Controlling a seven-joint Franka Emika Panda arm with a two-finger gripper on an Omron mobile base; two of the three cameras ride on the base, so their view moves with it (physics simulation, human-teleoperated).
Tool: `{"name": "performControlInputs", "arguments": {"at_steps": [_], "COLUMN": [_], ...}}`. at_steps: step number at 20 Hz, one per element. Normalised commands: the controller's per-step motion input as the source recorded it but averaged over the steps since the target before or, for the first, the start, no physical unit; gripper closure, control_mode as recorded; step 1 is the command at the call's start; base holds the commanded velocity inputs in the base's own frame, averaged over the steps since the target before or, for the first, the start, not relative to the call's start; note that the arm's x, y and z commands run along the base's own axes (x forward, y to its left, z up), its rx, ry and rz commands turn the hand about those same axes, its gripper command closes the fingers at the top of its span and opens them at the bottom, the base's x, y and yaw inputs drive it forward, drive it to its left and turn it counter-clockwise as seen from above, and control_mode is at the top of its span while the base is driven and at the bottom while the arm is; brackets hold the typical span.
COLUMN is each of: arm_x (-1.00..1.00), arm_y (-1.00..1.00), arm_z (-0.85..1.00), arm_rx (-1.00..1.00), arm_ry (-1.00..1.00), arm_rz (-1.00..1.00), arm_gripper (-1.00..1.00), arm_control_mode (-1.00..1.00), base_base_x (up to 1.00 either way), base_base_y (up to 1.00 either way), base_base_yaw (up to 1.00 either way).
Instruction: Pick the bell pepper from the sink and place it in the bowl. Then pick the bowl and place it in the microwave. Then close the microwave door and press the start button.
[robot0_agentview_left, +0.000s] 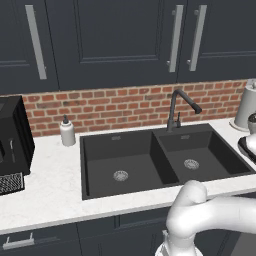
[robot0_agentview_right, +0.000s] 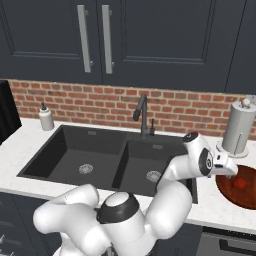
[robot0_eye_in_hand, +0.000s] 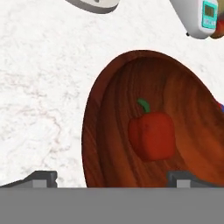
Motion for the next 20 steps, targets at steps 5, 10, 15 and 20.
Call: {"name": "performControlInputs", "arguments": {"at_steps": [5, 10, 15, 20], "arm_x": [0.04, 0.19, 0.20, 0.26], "arm_y": [0.00, -0.01, -0.03, -0.25], "arm_z": [-0.01, -0.16, -0.20, -0.27], "arm_rx": [-0.02, -0.02, 0.00, 0.00], "arm_ry": [0.13, 0.10, 0.05, 0.10], "arm_rz": [0.03, 0.03, 0.04, 0.05], "arm_gripper": [-1.00, -1.00, -1.00, -1.00], "arm_control_mode": [-1.00, -1.00, -1.00, -1.00], "base_base_x": [0.00, 0.00, 0.00, 0.00], "base_base_y": [0.00, 0.00, 0.00, 0.00], "base_base_yaw": [0.00, 0.00, 0.00, 0.00]}}
